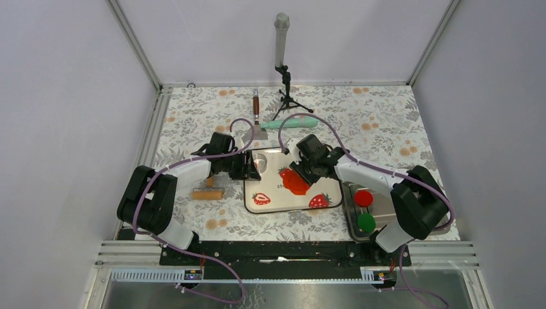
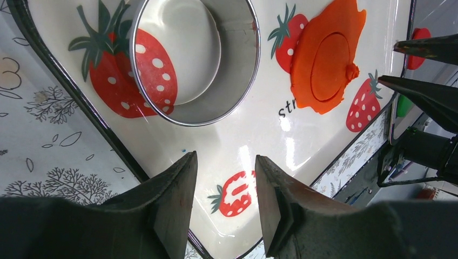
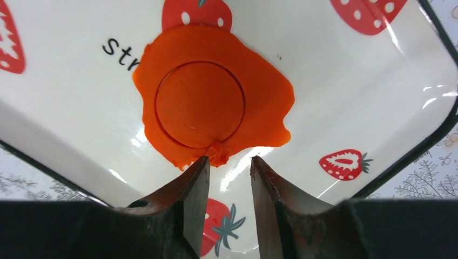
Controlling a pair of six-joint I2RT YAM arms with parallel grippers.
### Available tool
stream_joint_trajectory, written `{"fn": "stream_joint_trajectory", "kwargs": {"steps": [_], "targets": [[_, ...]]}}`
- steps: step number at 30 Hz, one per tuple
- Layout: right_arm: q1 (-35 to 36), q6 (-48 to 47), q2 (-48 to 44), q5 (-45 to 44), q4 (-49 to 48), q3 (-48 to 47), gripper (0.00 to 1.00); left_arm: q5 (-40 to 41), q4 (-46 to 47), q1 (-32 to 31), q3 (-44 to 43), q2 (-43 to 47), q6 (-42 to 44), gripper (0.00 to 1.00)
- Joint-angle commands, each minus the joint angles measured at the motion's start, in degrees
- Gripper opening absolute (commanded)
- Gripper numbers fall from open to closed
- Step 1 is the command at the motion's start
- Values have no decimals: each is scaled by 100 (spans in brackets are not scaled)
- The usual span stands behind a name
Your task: Roll out the dumpling wrappers from the dough
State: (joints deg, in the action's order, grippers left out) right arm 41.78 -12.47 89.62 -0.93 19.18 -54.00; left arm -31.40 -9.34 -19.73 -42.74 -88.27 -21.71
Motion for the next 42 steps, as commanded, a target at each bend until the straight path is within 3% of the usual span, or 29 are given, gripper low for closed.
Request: {"fn": "stream_joint_trajectory", "kwargs": {"steps": [1, 6, 10, 16, 21, 27, 33, 42], "targets": [[-95, 239, -29, 448, 757, -495, 46, -147, 113, 15, -164, 41, 7, 46], [-260, -406, 3, 788, 845, -331, 65, -126, 49, 21, -164, 61, 35, 46], [-517, -1548, 79, 1422, 642, -272, 78, -110, -31, 13, -173, 84, 111, 46], [-1135, -3910, 106, 2769, 674, -299, 85, -202, -80, 18, -92, 168, 210, 46], [-1260, -4952, 377, 3195, 678, -236, 86, -165, -132, 13, 20, 267, 107, 46], [-1260, -5175, 835, 3354, 626, -407, 88, 442, -817, 17, -9, 440, 256, 47], [-1260, -5385, 1025, 3299, 562, -446, 89, 539, -838, 15, -13, 365, 158, 47], [-1251, -4736, 1016, 2617, -321, -125, 80, 684, -885, 13, -67, 303, 19, 47]]}}
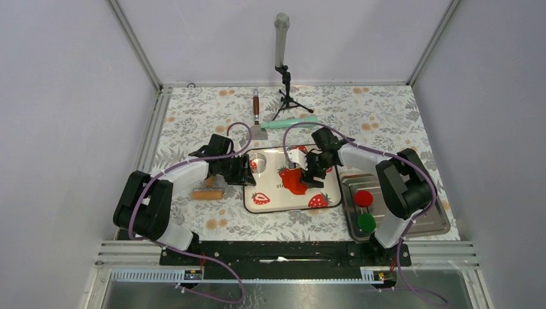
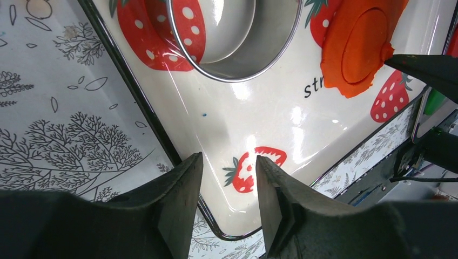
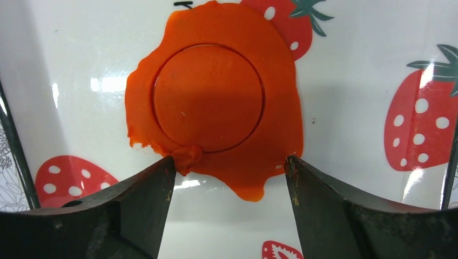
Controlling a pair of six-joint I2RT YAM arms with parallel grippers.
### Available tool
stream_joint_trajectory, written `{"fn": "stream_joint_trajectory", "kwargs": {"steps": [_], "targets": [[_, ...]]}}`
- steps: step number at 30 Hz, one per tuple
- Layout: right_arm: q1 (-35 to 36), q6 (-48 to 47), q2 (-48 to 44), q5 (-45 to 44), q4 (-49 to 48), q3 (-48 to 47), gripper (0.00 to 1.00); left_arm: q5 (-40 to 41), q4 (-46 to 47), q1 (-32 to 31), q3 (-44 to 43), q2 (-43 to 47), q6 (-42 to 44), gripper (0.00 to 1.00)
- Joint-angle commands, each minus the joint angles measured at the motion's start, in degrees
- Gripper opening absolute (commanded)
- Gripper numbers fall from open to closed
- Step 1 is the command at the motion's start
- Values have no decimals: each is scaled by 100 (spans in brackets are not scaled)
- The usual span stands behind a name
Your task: Roll out the dumpling wrappers from the dough
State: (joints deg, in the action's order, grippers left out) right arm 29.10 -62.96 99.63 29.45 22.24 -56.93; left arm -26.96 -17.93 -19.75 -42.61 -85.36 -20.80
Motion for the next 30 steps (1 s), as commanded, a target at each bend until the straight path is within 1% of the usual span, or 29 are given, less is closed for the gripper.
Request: {"fn": "stream_joint_trajectory", "kwargs": {"steps": [1, 6, 10, 14, 18, 24, 27, 30], "targets": [[12, 402, -39, -453, -688, 228, 77, 280, -59, 15, -48, 29, -92, 47], [118, 881, -268, -684, -1007, 517, 59, 587, -265, 15, -25, -59, -109, 48], [206, 1389, -282, -1002, -1273, 587, 48, 733, -351, 15, -79, -234, -151, 48], [260, 1657, -338, -1351, -1633, 719, 42, 847, -440, -7, -113, -356, -123, 49], [262, 2030, -310, -1681, -1775, 630, 39, 918, -491, -53, -142, -459, -71, 49], [256, 2549, -348, -1712, -1708, 478, 39, 971, -582, -114, -240, -448, 14, 48], [254, 2584, -434, -1543, -1527, 476, 44, 1207, -818, -126, -322, -68, -48, 48], [254, 2499, -622, -1085, -1365, 584, 50, 1652, -1217, -123, -376, 242, -247, 49]]}}
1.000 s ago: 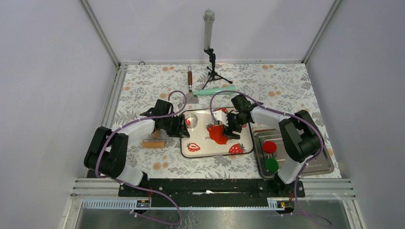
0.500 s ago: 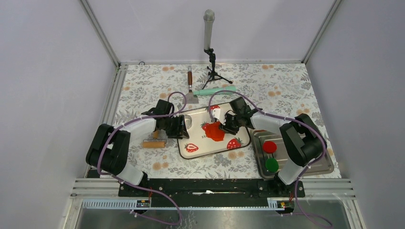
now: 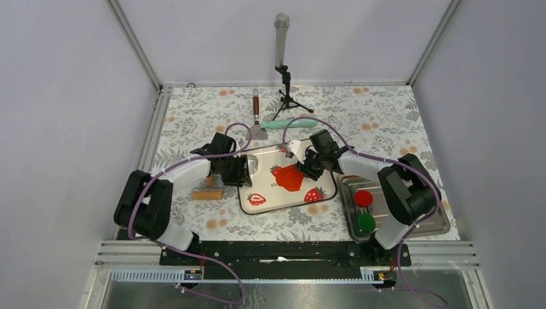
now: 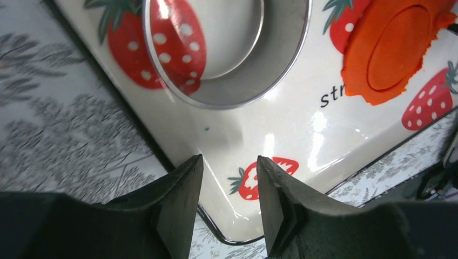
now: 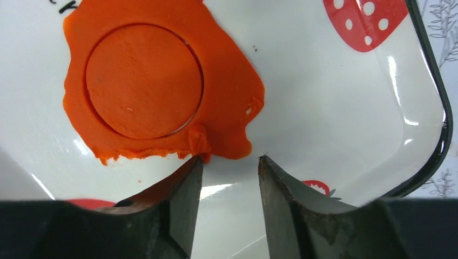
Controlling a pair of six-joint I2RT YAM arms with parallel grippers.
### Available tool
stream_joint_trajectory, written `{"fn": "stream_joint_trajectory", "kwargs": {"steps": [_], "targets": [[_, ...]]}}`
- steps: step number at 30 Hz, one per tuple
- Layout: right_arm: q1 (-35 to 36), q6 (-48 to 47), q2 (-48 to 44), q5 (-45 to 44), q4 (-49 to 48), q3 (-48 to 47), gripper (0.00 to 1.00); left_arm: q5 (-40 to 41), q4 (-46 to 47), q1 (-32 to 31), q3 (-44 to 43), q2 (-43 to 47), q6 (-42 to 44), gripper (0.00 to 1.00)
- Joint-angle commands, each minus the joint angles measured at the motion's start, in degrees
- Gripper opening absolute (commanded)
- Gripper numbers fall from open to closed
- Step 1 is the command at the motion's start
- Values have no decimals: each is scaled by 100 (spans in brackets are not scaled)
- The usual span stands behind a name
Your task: Roll out the dumpling wrappers from the dough
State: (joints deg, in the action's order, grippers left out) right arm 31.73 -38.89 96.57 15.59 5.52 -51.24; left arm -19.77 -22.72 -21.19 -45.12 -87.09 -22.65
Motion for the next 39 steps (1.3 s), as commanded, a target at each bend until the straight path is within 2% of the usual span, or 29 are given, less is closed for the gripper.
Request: {"fn": "stream_joint_trajectory", "kwargs": {"steps": [1, 5, 9, 13, 19, 25, 39], "targets": [[-4, 43, -381, 451, 332, 56, 53, 1002, -784, 21, -138, 454, -75, 48], [-1, -215, -530, 826, 512, 100, 62, 1224, -951, 21, -430, 364, -97, 47], [-8, -579, -486, 984, 755, 9, 67, 1217, -1099, 18, -651, 442, -106, 46], [-8, -824, -485, 1139, 785, 4, 73, 1609, -1282, 27, -780, 546, -157, 48], [-8, -1172, -416, 1357, 632, 15, 85, 1566, -1177, 27, -925, -21, -76, 50], [-10, -1551, -28, 1575, 769, -308, 87, 1428, -1196, 58, -1047, -633, 40, 48], [-55, -2163, 908, 1598, 1498, -1179, 83, 1124, -951, 50, -735, -820, 362, 24]]}}
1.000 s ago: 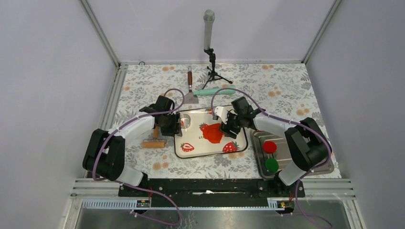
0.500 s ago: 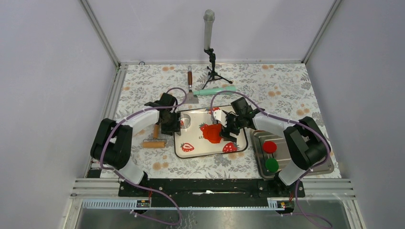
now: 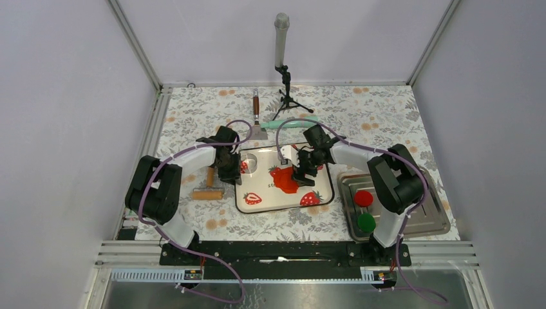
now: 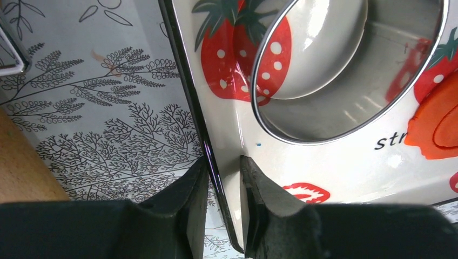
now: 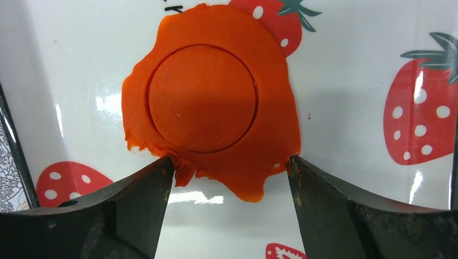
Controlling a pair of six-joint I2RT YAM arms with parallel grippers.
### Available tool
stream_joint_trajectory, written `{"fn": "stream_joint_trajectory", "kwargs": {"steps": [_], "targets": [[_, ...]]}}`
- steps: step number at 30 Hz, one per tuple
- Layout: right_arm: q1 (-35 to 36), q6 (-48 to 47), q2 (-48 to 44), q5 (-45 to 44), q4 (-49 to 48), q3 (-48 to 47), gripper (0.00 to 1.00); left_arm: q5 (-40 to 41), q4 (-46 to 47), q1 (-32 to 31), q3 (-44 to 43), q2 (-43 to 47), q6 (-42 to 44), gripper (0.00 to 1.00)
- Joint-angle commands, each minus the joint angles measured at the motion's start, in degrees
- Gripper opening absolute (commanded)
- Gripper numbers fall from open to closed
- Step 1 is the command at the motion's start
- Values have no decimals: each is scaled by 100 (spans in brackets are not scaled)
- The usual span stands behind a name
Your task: Roll out the dumpling wrappers from the dough
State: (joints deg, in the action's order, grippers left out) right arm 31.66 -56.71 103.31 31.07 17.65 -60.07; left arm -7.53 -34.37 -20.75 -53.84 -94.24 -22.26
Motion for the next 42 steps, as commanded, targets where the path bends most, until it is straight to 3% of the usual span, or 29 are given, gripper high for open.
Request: {"fn": "stream_joint_trajectory", "kwargs": {"steps": [1, 5, 12, 25, 42], "targets": [[-54, -456, 298, 90, 430, -386, 82, -114, 232, 6, 144, -116, 366, 23], [-63, -663, 625, 133, 1026, -723, 73, -166, 292, 1, 183, -128, 486, 13], [-63, -647, 630, 2, 1032, -610, 59, -227, 397, 1, 298, -85, 591, 2], [-20, 665, 315, -1268, -985, 54, 39, -417, 501, -102, 328, -112, 737, 0], [-19, 939, 230, -1833, -1383, -116, 31, -540, 457, -216, 264, -224, 854, 0]]}}
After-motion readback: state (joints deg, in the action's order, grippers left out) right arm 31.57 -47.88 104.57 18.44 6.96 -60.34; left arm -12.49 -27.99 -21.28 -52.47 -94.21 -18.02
